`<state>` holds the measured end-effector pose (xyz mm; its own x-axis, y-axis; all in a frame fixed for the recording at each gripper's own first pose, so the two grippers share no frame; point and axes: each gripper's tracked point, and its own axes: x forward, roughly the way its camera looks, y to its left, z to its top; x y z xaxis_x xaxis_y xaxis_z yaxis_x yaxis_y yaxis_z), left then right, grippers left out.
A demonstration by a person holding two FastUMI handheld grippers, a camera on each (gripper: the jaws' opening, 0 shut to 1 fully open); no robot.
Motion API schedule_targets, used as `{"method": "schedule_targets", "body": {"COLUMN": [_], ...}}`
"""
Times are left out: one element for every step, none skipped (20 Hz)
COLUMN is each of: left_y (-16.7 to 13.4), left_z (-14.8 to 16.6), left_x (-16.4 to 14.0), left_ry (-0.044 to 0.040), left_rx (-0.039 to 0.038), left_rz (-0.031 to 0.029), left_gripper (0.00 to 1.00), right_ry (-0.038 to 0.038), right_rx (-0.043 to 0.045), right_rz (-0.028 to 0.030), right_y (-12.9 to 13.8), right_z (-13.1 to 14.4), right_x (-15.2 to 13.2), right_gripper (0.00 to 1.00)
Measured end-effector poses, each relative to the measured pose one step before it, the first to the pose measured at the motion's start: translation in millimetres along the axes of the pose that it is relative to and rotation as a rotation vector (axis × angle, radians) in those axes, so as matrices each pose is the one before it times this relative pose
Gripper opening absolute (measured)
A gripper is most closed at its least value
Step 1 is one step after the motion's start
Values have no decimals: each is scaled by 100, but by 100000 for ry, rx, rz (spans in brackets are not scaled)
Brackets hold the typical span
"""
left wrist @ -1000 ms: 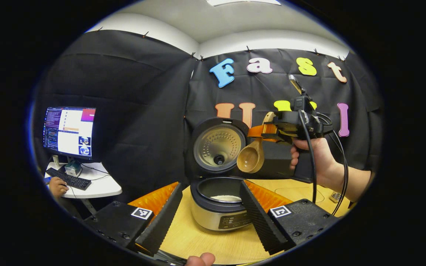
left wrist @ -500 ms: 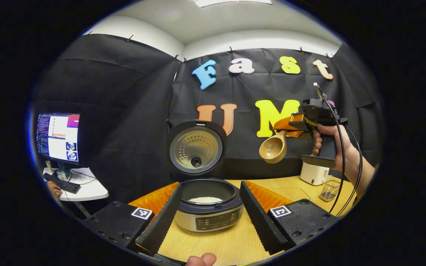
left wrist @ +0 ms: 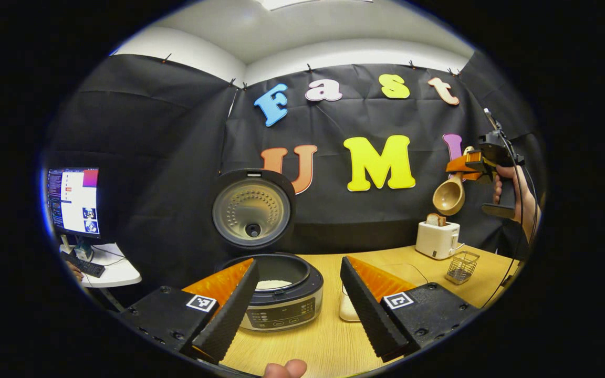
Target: Close the left gripper, press the button to open the rice cooker; take a wooden spoon from the chopstick holder with the right hand, scoop a spoonful of rice and pour it into the rice cooker, then put the wooden spoon back into the chopstick holder.
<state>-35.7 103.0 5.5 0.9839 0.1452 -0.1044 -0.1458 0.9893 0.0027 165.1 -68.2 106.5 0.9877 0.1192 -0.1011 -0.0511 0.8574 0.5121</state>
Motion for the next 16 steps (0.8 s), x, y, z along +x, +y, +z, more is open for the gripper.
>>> {"method": "schedule_targets", "body": {"left_y": [-402, -437, -480, -417, -203, -18, 4, 83, 44, 45, 8, 3, 127, 40, 83, 323], "left_z": [87, 93, -1, -10, -38, 27, -12, 21, -41, 57, 52, 56, 35, -25, -162, -130], "left_x": [105, 69, 44, 36, -87, 92, -2, -6, 2, -43, 7, -3, -3, -17, -10, -6], "left_ry": [-569, -138, -233, -75, 29, -103, -135, 55, -31, -159, -122, -171, -159, 217, 429, 391], "left_rx": [632, 325, -132, -73, 57, 361, 510, 469, 303, 37, -201, -349, -339, -11, 796, 1053], "left_rz": [-257, -624, -823, -799, -446, -41, 278, 480, 428, 151, -55, -27, 159, 221, -113, 753], "left_gripper": [99, 99, 99, 99, 99, 99, 99, 99, 99, 99, 99, 99, 99, 99, 99, 95], "right_ry": [-991, -784, -551, -174, 3, 31, 98, -41, 123, 135, 737, 1156, 554, 441, 418, 213], "right_rx": [-794, -210, -47, -446, -979, -1335, -1191, -998, -816, -1132, -1499, -1400, -466, -327, -398, -731], "right_rz": [-2288, -2109, -1765, -1582, -1316, -1444, -1475, -1180, -1211, -992, -987, -997, -1015, -1004, -1080, -1099], "right_y": [-1537, -1458, -1139, -1095, -1042, -919, -1023, -747, -620, -734, -605, -613, -542, -524, -541, -609], "right_z": [496, 380, 176, 121, -72, -74, -187, -116, -241, -372, -539, -679, -482, -364, -463, -415], "right_x": [-648, -422, -340, -176, -94, -4, -69, -72, 50, 161, 404, 235, 167, 266, 175, 295], "right_gripper": [0, 2, 0, 2, 2, 2, 2, 0, 0, 0, 0, 0, 0, 0, 0, 0]}}
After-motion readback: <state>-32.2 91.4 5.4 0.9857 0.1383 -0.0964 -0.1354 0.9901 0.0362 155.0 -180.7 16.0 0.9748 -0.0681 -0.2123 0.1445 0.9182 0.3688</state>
